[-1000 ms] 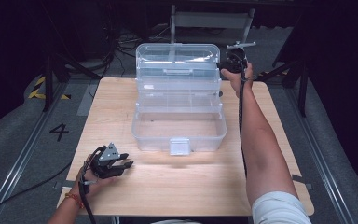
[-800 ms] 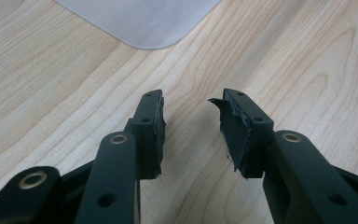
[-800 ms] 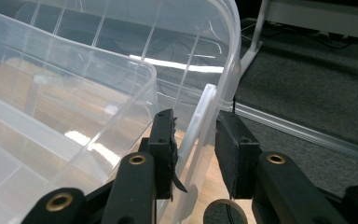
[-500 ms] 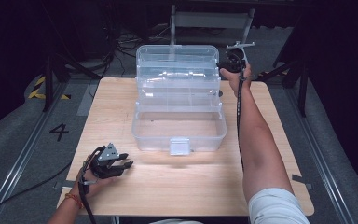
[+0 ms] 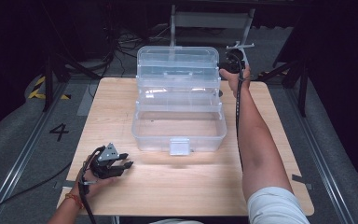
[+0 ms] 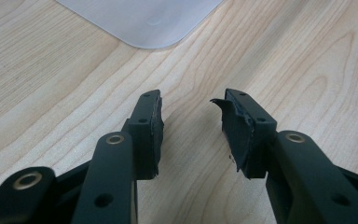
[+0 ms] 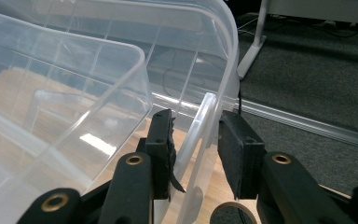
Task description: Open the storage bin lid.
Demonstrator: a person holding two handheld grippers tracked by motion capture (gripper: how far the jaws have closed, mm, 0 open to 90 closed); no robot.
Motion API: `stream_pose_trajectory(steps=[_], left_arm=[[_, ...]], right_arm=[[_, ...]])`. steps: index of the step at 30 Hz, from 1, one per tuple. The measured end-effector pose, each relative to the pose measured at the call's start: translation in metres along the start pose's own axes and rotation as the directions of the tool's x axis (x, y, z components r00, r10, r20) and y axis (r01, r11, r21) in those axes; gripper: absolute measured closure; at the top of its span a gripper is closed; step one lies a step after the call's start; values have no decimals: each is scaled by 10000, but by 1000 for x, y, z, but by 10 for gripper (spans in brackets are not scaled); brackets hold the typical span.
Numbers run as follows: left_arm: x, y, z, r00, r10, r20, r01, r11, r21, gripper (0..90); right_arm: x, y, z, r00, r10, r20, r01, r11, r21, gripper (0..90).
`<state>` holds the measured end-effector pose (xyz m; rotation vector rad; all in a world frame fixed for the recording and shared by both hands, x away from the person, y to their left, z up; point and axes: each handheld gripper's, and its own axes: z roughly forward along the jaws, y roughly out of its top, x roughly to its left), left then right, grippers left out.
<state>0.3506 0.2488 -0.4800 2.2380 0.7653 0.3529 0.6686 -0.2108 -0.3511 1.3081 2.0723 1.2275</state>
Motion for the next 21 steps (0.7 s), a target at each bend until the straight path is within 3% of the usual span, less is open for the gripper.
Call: stream_pose_trajectory(steps=[13, 15, 17, 21], left_arm=[[0, 0, 0, 10000, -38, 3, 38, 10000, -30, 582], [0, 0, 0, 10000, -34, 23, 34, 10000, -25, 582], [-1, 0, 0, 10000, -50, 72, 50, 10000, -54, 582], [-1, 0, 1, 9998, -119, 161, 120, 9999, -47, 581]], right_arm=[[0, -3, 3, 9995, 281, 133, -279, 9995, -133, 645], [0, -4, 3, 9977, 265, 622, -254, 9995, -175, 666], [-3, -6, 5, 9992, 240, 321, -239, 9997, -13, 604], [-1, -10, 6, 9996, -7, 300, 4, 9999, 105, 656]])
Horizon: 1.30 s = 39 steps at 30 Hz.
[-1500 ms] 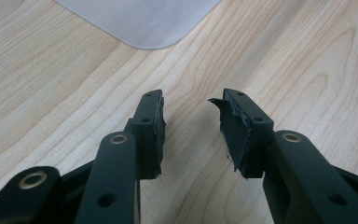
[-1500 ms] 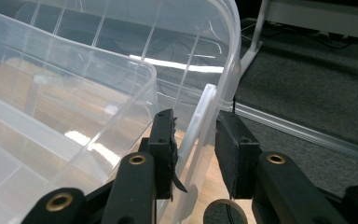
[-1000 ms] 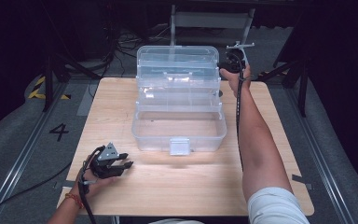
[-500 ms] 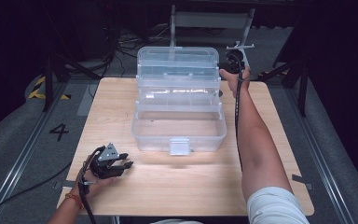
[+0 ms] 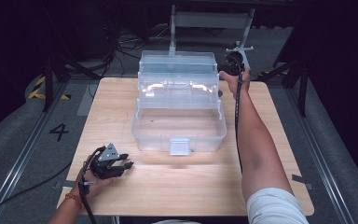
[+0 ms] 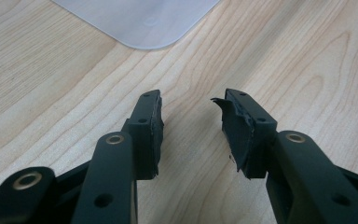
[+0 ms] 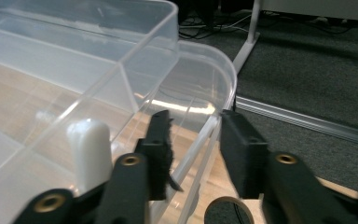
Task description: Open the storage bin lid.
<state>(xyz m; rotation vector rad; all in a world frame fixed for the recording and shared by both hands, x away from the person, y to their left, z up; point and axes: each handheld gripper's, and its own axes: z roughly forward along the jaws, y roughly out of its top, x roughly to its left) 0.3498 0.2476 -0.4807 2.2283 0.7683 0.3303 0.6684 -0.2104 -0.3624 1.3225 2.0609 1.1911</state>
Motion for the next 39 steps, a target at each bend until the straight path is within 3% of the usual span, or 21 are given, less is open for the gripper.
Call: stream_pose_trajectory(steps=[7, 15, 16, 19, 22, 27, 36, 39], left_arm=[[0, 0, 0, 10000, 10, -21, -10, 10000, 8, 579], [1, 0, 0, 10000, 38, -49, -38, 10000, 47, 575], [1, 0, -1, 10000, 18, 7, -18, 9999, 121, 575], [2, 1, -1, 10000, 20, 53, -21, 9999, 133, 568], [2, 0, -1, 10000, 68, 57, -69, 9999, 111, 561], [3, 1, 0, 10000, 4, 85, -5, 10000, 67, 543], [5, 1, 1, 9999, -105, -45, 106, 9999, 105, 484], [5, 1, 1, 9991, -382, -160, 385, 9991, 193, 423]], right_arm=[[1, -1, -2, 10000, -55, 38, 55, 10000, -29, 639], [7, 1, -20, 9952, -818, 528, 819, 9966, 7, 599], [7, -1, -31, 9929, -1049, 567, 1047, 9945, 59, 554], [7, -3, -41, 9908, -1209, 601, 1206, 9927, 86, 548], [7, -9, -66, 9884, -1408, 576, 1420, 9897, -175, 523], [9, -19, -89, 9836, -1739, 486, 1751, 9843, -205, 490], [21, -40, -120, 9702, -2415, 196, 2419, 9700, -243, 438], [23, -50, -131, 9696, -2446, 72, 2447, 9688, -404, 411]])
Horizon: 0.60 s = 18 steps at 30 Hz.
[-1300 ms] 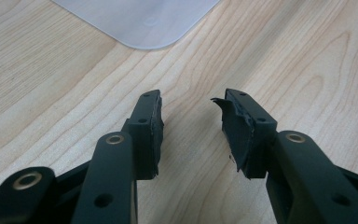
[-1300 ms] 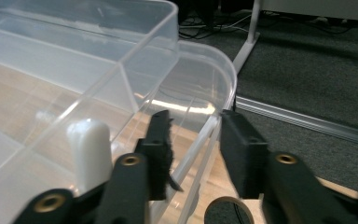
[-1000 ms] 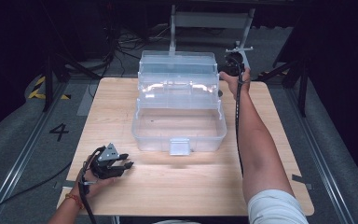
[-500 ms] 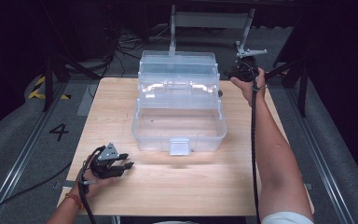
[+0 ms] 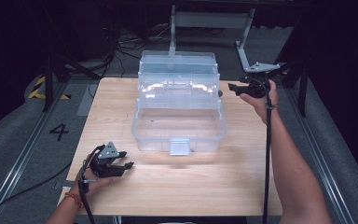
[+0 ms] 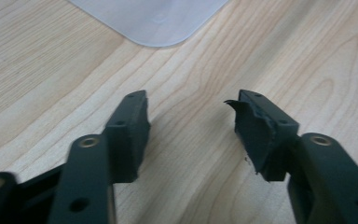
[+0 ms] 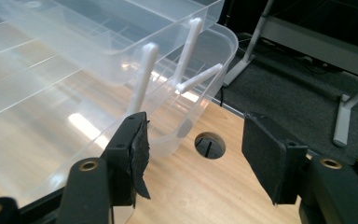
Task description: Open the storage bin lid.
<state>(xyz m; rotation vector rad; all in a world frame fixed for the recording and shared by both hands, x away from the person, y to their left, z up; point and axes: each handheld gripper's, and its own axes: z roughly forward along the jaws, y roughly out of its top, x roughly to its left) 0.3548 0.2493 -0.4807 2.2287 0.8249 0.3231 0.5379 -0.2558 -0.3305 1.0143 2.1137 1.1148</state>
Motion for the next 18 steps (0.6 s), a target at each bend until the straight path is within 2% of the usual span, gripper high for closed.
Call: stream_pose_trajectory(steps=[3, 12, 18], left_arm=[[1, 0, 0, 10000, 21, 14, -21, 10000, 9, 408], [2, 1, 0, 9999, 55, -95, -54, 9999, 104, 355], [1, 1, 0, 9999, 25, -156, -24, 10000, 73, 350]], right_arm=[[8, -11, -13, 9993, -363, -38, 364, 9993, 82, 377], [24, -47, -50, 9971, -729, -224, 730, 9973, 62, 318], [35, -85, -68, 9940, -1037, -362, 1046, 9942, 263, 304]])
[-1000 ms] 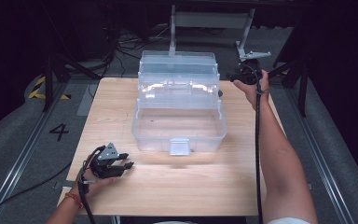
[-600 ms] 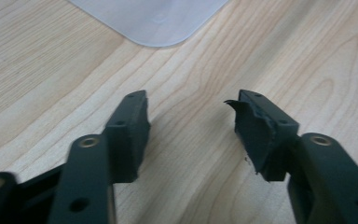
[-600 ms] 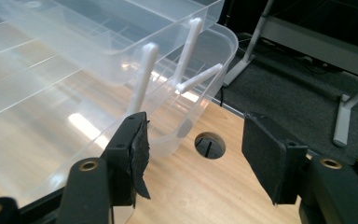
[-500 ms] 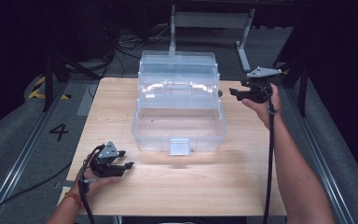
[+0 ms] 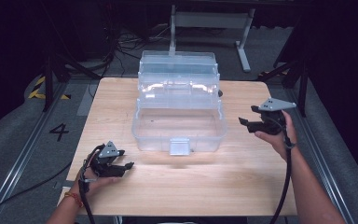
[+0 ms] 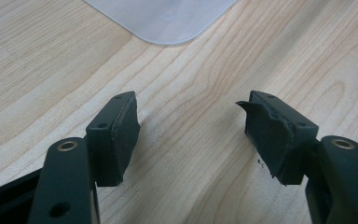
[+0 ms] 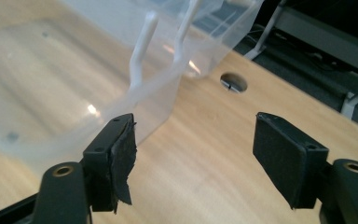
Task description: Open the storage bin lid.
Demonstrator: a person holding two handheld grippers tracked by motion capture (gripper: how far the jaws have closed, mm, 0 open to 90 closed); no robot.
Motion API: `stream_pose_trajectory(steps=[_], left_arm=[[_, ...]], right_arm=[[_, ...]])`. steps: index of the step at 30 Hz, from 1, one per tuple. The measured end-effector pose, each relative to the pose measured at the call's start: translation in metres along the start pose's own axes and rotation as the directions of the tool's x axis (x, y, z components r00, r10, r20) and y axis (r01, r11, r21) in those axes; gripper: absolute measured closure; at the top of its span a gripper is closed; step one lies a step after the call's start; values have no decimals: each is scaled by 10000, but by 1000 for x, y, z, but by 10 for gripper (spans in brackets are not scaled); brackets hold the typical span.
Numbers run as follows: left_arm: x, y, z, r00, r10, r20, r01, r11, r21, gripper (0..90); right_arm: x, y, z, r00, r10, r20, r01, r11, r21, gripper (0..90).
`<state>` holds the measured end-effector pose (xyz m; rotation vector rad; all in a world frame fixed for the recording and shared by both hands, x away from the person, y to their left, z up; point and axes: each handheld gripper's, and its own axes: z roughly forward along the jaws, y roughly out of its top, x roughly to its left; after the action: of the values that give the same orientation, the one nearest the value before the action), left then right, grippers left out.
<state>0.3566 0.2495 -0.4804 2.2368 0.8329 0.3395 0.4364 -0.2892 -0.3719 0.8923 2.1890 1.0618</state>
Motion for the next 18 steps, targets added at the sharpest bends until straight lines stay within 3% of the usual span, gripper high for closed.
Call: stream_pose_trajectory(steps=[8, 18], left_arm=[[0, 0, 0, 10000, -42, 9, 42, 10000, 6, 345], [-1, 0, 0, 9999, -128, 8, 128, 9999, 10, 342]], right_arm=[[15, -55, -12, 9993, 310, -225, -298, 9982, 520, 296], [21, -106, -26, 9986, 462, -255, -430, 9925, 1140, 283]])
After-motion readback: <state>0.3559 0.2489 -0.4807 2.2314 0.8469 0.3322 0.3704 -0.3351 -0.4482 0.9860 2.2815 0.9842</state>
